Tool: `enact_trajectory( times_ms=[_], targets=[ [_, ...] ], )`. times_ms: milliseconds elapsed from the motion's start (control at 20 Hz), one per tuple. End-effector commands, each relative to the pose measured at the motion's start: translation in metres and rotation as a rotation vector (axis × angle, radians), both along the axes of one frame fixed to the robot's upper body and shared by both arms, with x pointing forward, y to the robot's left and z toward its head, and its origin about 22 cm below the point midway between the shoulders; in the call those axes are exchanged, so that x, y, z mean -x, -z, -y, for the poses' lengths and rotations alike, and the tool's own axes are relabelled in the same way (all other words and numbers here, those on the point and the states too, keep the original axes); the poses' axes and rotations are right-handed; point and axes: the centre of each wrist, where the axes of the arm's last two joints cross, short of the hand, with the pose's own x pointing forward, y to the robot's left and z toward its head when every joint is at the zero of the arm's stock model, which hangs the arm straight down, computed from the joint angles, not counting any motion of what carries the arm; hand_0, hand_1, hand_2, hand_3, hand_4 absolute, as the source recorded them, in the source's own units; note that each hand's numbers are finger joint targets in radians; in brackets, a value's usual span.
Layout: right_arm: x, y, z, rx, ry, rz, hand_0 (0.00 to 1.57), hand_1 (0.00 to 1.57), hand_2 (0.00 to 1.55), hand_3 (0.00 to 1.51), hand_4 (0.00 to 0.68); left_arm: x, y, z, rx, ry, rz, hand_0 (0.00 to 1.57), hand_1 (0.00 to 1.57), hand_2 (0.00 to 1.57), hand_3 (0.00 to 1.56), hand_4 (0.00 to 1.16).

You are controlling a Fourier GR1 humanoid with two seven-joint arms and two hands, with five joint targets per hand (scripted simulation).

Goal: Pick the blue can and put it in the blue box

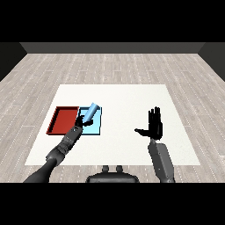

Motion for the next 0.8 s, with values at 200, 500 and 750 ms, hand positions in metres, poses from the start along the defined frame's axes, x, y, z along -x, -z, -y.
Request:
enact_trajectory(
  times_ms=[200,500,750],
  targets=[
    [-0.009,0.012,-0.001,-0.006,0.029,0.009,0.0,0.0,0.0,0.0,0.0,0.007,0.01,-0.012,0.039,-0.089,-0.091,0.24,0.24,0.0,0.0,0.47],
    [-0.013,0.013,-0.001,-0.017,0.014,0.015,0.0,0.0,0.0,0.0,0.0,-0.003,0.0,-0.003,0.004,-0.056,-0.096,0.0,0.0,0.0,0.0,0.0],
    [-0.004,0.013,-0.002,-0.001,-0.007,0.01,0.0,0.0,0.0,0.0,0.0,-0.012,-0.01,0.008,0.076,-0.095,0.088,0.0,0.0,0.0,0.0,0.0]
  ],
)
